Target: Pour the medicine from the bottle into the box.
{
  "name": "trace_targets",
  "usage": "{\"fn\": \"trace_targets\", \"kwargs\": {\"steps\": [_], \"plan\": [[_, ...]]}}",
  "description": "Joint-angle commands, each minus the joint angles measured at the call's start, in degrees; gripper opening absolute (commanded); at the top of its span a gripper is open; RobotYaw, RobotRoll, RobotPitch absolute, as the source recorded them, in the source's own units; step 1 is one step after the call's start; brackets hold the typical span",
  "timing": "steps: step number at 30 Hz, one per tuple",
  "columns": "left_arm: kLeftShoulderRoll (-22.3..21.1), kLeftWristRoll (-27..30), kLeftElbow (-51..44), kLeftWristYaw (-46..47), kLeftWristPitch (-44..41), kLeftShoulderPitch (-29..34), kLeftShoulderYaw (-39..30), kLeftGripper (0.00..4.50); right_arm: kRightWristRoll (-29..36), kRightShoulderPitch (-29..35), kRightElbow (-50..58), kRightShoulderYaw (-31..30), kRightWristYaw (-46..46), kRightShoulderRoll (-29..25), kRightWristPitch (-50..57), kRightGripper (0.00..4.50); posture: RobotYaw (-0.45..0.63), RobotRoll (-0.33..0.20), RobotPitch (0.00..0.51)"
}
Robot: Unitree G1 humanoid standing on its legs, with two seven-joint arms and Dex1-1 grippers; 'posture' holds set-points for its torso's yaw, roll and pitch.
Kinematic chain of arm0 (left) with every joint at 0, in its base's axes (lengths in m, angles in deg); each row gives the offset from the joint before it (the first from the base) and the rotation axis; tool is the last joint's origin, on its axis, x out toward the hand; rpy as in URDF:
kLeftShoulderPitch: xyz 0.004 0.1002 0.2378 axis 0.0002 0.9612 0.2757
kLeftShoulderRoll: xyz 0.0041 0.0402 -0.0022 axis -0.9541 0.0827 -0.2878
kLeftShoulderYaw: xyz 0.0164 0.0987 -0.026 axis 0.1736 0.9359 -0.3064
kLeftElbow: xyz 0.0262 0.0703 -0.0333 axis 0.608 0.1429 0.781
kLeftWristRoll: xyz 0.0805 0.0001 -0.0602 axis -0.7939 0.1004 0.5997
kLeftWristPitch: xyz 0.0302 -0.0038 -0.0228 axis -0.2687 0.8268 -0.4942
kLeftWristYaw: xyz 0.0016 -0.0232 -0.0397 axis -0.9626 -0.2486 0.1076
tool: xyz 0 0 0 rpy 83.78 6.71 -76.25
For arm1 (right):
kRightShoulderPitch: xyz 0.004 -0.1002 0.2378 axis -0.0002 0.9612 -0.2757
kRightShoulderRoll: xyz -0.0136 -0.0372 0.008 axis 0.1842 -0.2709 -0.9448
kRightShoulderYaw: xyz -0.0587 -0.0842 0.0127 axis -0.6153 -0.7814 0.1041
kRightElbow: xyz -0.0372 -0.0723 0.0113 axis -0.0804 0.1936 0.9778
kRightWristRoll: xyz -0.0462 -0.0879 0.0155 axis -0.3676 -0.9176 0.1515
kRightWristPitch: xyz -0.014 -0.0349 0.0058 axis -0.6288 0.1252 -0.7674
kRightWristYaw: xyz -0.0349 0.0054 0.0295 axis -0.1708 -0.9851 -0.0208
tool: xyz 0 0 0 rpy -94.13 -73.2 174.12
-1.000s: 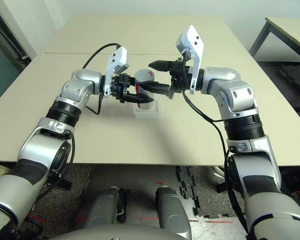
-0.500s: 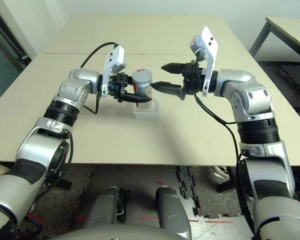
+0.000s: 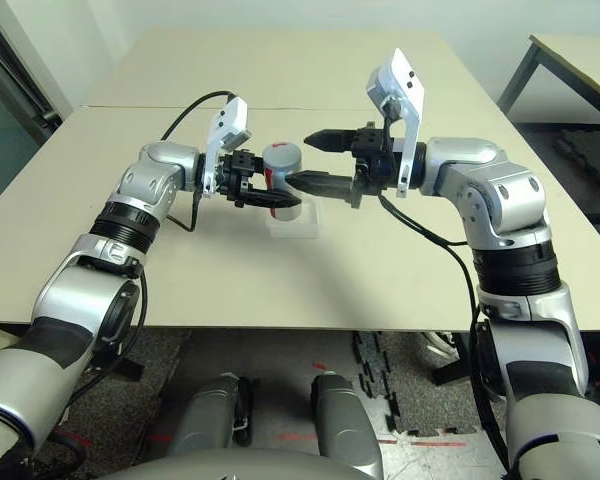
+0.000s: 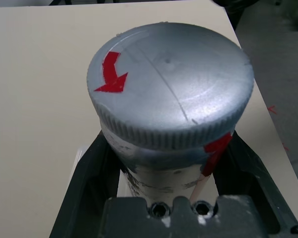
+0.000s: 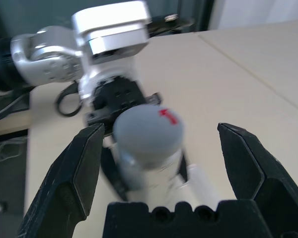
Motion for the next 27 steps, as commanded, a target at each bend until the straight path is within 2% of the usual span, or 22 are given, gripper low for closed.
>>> {"fn": "trace_targets", "kwargs": {"steps": [1, 12, 27], "plan": [[0.2, 0.1, 0.2, 0.0, 0.6, -1.0, -0.1, 2.82, -1.3, -1.3, -1.5, -1.2, -0.7, 1.5, -1.5, 4.50, -0.03, 0.000, 0.063], [0.3, 0.1, 0.0, 0.2, 0.8, -0.7, -0.1, 2.82, -1.9, -2.2, -1.6, -3.3, -0.9, 5.2, -1.7, 4.50, -0.03, 0.000, 0.061], [0.7, 0.2, -1.0, -0.1, 0.1, -0.6, 0.2, 2.82, -6.0, -3.2, -5.6, -3.6, -3.4, 6.7, -3.5, 4.50, -0.02, 0.000, 0.068]]}}
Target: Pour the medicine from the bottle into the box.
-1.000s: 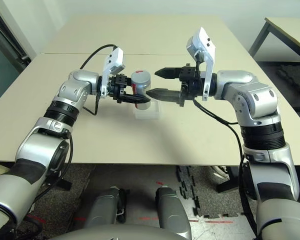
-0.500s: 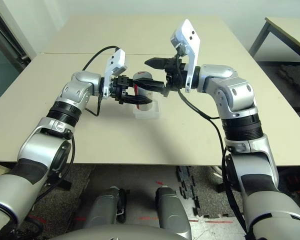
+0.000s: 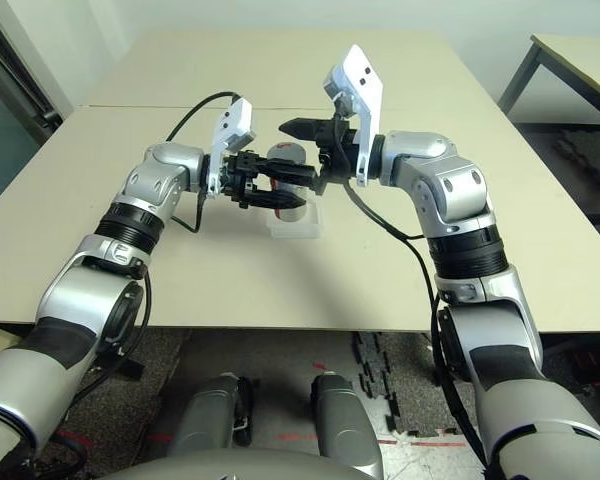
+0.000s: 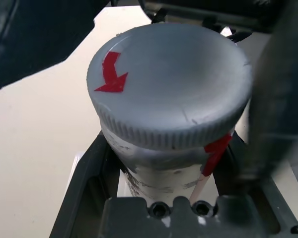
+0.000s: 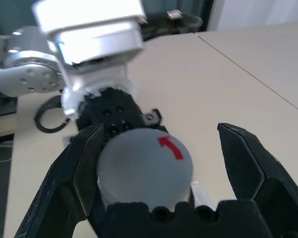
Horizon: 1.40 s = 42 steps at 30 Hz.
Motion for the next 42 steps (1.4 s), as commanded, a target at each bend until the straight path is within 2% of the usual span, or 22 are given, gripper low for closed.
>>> {"fn": "trace_targets", "kwargs": {"steps": [1, 8, 22, 32, 42], "plan": [[0.0, 0.2, -0.9, -0.3, -0.2, -0.6, 0.2, 2.82, -0.9, -0.9, -0.9, -0.2, -0.6, -0.2, -0.4, 4.50, -0.02, 0.000, 0.068], [-0.2, 0.2, -0.5, -0.1, -0.1, -0.6, 0.1, 2.82, -0.3, 0.1, 0.3, 0.9, -0.7, -1.2, 0.8, 4.50, -0.02, 0.000, 0.070], [-0.6, 0.2, 0.5, 0.3, 0.2, -0.8, -0.2, 2.82, 3.2, 3.9, 4.1, 5.5, -1.9, -8.2, 4.2, 4.50, -0.04, 0.000, 0.075], [-0.7, 0.1, 1.2, 0.3, 0.3, -1.4, -0.5, 2.82, 4.3, 5.2, 4.2, 7.3, -2.1, -11.0, 4.9, 4.50, -0.05, 0.000, 0.087], [-0.8, 0.0, 1.5, 0.3, 0.3, -1.4, -0.6, 2.82, 8.6, 8.9, 9.4, 6.6, 2.9, -14.1, 9.3, 4.50, -0.04, 0.000, 0.094]]}}
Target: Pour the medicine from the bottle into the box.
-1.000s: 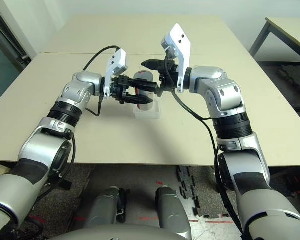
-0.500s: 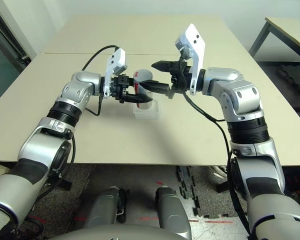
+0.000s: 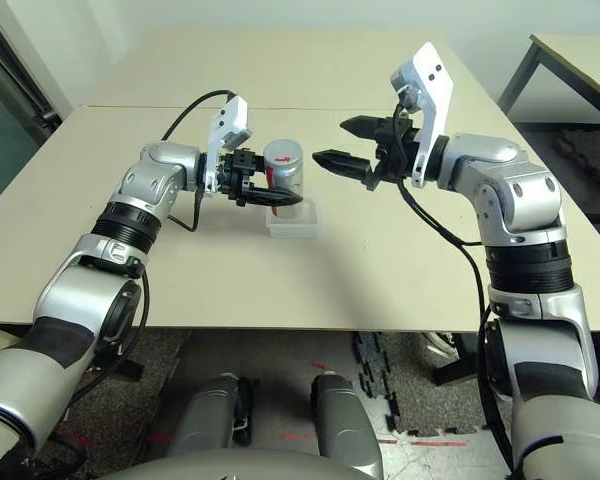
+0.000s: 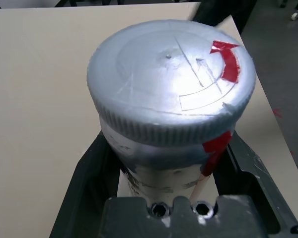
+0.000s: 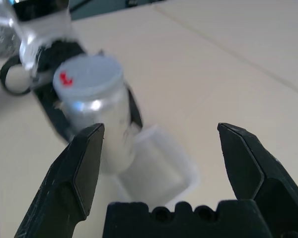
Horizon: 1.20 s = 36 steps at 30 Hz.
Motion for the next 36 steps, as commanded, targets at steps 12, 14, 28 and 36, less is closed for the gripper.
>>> {"fn": "trace_targets", "kwargs": {"steps": [12, 14, 28, 36], "plan": [[0.4, -0.4, 3.4, -0.7, 1.6, -2.9, 0.2, 2.82, 4.1, -2.7, 4.1, -1.3, 0.0, 2.7, 3.6, 4.50, -0.05, 0.000, 0.098], [0.6, -0.5, 3.7, -0.7, 1.8, -3.1, 0.3, 2.82, 3.3, -3.8, 3.0, -1.9, -0.7, 3.8, 3.0, 4.50, -0.05, 0.000, 0.098], [0.6, -0.8, 3.6, -1.3, 1.9, -3.2, 0.6, 2.82, -0.1, -7.2, -2.4, -5.6, 0.2, 8.0, -1.2, 4.50, -0.02, 0.000, 0.097], [1.0, -0.9, 3.3, -1.3, 2.1, -3.0, 0.7, 2.82, -1.7, -7.5, -3.4, -6.2, 0.4, 9.3, -3.1, 4.50, -0.02, 0.000, 0.089]]}}
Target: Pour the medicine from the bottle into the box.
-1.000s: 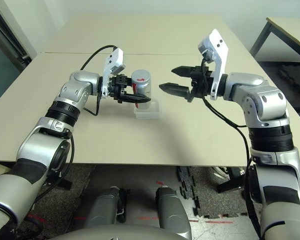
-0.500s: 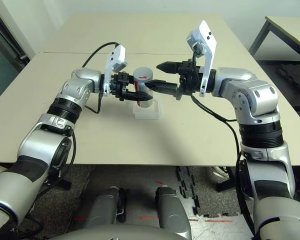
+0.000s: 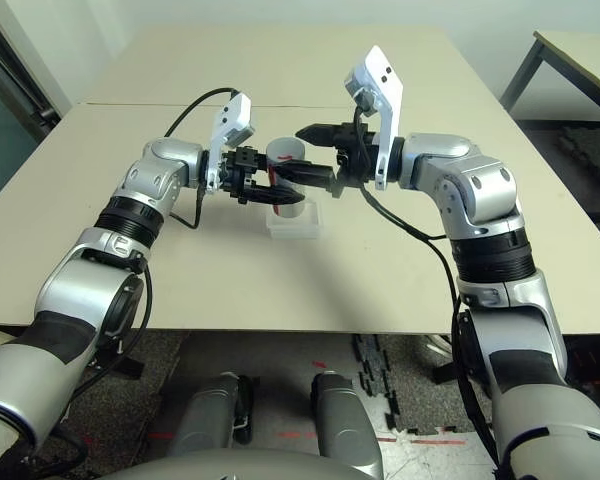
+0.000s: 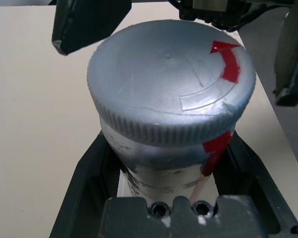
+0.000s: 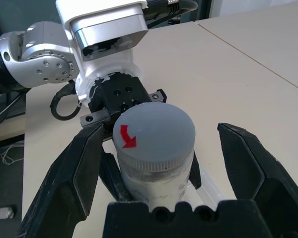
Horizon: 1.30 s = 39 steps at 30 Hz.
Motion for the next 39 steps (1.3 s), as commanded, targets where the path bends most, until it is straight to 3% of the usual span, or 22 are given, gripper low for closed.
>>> {"fn": "trace_targets", "kwargs": {"steps": [1, 6, 8, 13, 39], "plan": [[0.2, -0.5, -0.4, -0.4, 0.5, -0.7, 0.5, 2.82, -0.8, -0.8, -0.4, -0.8, 0.3, 0.5, -0.8, 4.50, -0.02, 0.000, 0.089], [0.4, -0.4, -0.4, -0.4, 0.5, -0.6, 0.7, 2.82, -1.2, -1.2, -0.5, -1.0, 0.5, 1.3, -0.6, 4.50, -0.02, 0.000, 0.094], [0.4, -0.4, -0.3, -0.3, 0.5, -0.7, 0.6, 2.82, -1.2, -1.3, -0.5, -1.1, 0.4, 1.7, -0.7, 4.14, -0.02, 0.000, 0.095], [0.3, -0.5, -0.4, -0.4, 0.5, -0.3, 0.7, 2.82, -1.1, -1.5, 0.0, -0.9, 0.4, 2.6, -0.7, 2.58, -0.02, 0.000, 0.096], [0.3, -1.3, 0.3, -0.3, 1.4, 1.1, 1.4, 2.82, 3.1, -5.5, 1.5, 4.7, -5.1, 3.4, 4.7, 2.58, -0.04, 0.000, 0.084]]}}
